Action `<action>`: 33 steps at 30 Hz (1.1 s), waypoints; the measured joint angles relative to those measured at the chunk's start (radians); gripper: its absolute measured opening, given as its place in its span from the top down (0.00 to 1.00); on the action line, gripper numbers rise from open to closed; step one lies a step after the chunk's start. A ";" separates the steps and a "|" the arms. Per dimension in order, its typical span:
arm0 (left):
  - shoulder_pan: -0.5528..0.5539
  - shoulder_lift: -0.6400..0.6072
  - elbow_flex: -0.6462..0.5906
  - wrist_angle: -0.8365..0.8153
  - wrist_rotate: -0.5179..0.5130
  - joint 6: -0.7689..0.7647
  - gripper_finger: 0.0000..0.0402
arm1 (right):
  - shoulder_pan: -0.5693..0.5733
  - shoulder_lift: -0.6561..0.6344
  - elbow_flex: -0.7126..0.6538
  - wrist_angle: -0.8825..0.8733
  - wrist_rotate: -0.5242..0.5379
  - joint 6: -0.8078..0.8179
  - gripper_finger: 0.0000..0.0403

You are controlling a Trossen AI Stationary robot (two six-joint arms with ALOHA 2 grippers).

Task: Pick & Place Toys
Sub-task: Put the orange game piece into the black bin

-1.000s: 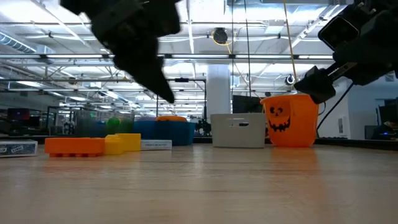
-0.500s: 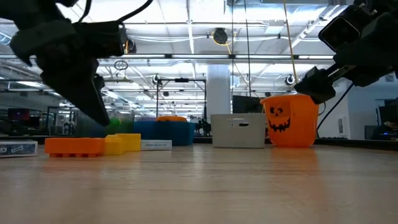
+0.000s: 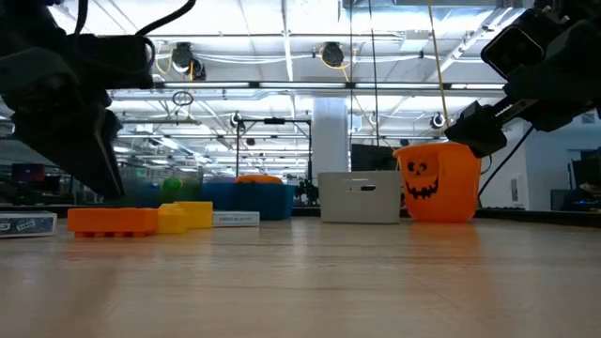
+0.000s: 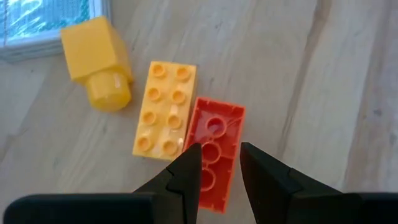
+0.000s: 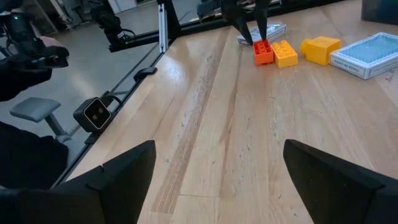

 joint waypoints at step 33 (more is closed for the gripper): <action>0.150 -0.050 0.000 -0.140 0.301 0.078 0.70 | 0.000 0.000 0.000 0.000 0.000 -0.007 0.14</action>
